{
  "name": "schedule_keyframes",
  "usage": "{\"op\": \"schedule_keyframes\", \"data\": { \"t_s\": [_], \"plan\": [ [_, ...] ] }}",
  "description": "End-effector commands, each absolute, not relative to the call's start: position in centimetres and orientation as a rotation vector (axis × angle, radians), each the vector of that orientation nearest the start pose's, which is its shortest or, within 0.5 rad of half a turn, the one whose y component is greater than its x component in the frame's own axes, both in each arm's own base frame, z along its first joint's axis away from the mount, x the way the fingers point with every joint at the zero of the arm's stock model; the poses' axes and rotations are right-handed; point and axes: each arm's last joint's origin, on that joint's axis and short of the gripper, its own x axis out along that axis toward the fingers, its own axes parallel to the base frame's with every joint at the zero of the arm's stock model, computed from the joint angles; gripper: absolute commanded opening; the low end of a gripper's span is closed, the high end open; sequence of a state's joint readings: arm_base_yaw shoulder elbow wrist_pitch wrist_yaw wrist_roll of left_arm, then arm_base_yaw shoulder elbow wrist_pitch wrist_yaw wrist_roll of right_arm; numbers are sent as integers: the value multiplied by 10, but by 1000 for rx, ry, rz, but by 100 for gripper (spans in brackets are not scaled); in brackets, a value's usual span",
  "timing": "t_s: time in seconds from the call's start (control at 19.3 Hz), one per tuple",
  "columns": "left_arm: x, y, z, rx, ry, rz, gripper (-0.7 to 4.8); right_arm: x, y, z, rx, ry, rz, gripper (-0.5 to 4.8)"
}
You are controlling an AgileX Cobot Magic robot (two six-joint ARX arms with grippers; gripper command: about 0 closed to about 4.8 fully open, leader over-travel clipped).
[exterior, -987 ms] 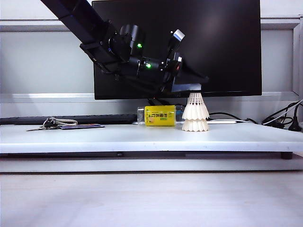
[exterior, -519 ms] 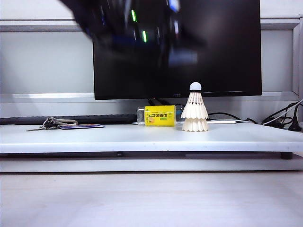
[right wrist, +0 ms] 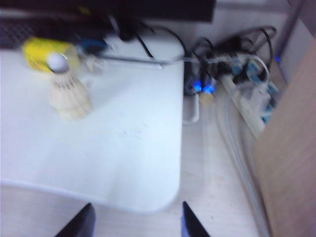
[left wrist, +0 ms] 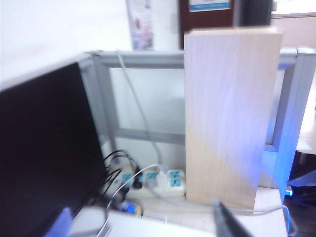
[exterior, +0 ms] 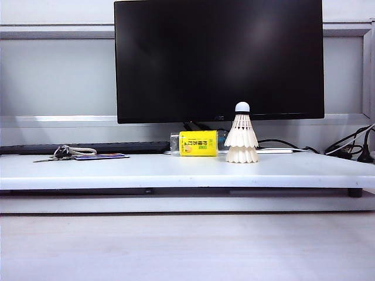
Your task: Stack the badminton balls on the table vertically.
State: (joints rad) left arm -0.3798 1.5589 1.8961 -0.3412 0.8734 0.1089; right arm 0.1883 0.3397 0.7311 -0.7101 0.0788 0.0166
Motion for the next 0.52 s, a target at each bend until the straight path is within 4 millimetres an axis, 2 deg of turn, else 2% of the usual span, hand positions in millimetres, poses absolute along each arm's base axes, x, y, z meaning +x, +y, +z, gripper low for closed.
{"op": "schedule_keyframes", "data": {
  "t_s": [0.05,0.1,0.16,0.21,0.26,0.31,0.36,0.52],
  "plan": [
    [222,-105,529,226,-61,-1029,294,64,11,316,-1,255,157,228],
    [197,-93,537,274,-67,-947,294,63,12,317,5,247,169,228],
    [158,-77,546,304,-86,-876,254,62,11,318,29,229,167,228],
    [139,-68,551,307,-103,-854,201,60,11,319,36,211,169,228],
    [115,-58,554,310,-120,-821,142,58,11,322,40,182,188,205],
    [96,-50,555,312,-127,-789,112,55,11,324,43,150,203,175],
    [75,-41,555,314,-128,-751,100,51,11,327,47,106,231,152],
    [13,-15,547,310,-163,-684,73,35,9,335,49,-25,281,144]
  ]
}}
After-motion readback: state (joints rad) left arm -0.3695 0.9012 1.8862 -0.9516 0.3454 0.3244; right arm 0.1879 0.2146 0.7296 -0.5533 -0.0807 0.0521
